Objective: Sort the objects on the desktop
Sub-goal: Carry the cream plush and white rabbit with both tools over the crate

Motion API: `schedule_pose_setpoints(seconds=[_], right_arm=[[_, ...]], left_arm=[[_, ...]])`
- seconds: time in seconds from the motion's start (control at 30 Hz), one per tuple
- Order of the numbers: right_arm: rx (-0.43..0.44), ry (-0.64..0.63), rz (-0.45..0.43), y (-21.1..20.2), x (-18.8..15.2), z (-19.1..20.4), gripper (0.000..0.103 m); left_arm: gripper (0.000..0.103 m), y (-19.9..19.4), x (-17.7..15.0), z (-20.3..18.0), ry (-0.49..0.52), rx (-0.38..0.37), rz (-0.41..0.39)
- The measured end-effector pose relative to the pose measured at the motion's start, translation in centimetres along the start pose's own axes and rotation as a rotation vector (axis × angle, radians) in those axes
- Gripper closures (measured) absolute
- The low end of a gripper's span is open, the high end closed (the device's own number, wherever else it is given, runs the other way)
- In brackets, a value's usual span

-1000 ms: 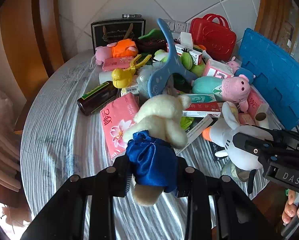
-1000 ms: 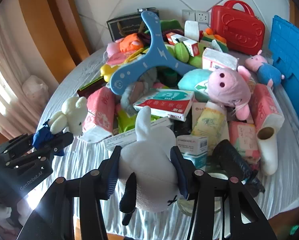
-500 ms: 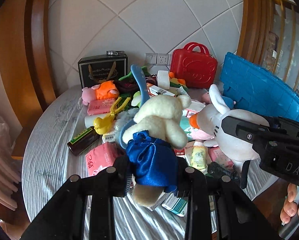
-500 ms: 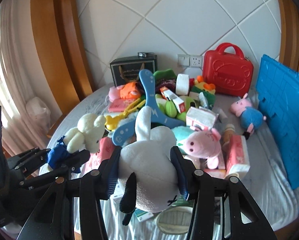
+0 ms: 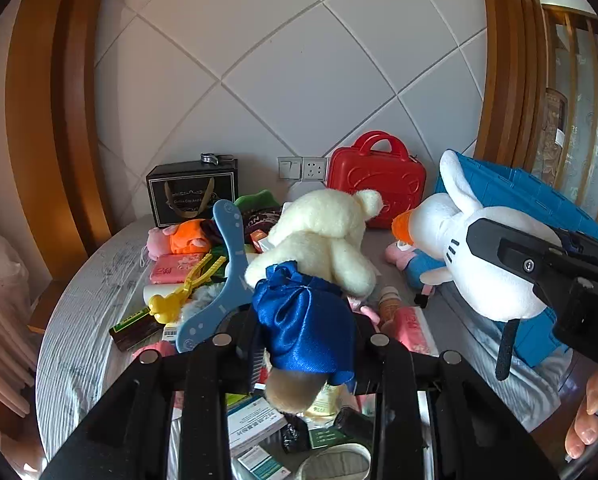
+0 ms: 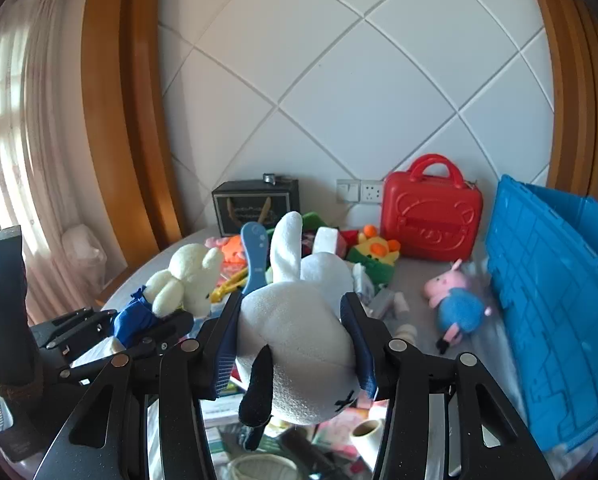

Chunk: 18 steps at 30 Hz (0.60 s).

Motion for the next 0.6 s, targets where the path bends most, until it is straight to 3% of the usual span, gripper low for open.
schedule_pose_setpoints(seconds=[0.2, 0.33, 0.6], right_arm=[[-0.027, -0.030, -0.078, -3.5, 1.2, -5.6, 0.055], [-0.063, -0.014, -0.126, -6.2, 1.6, -8.3, 0.055], [-0.193, 0.012, -0.167, -10.2, 1.3, -11.3, 0.055]], left_arm=[[0.073, -0.6, 1.7, -5.1, -0.029, 0.016, -0.038], [0.073, -0.8, 2.8, -8.1, 0.016, 0.012, -0.055], [0.073, -1.2, 3.5, -12.8, 0.074, -0.105, -0.087]])
Point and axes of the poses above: each gripper's, at about its wrist camera, not at the fingertips, and y roughly the way its jaws point, z to its left, x to its top, the point moved 6 cm from there along y, roughly the way its jaws point, and after that the axes turned 4 degrees about z, right-handed, at the moved point
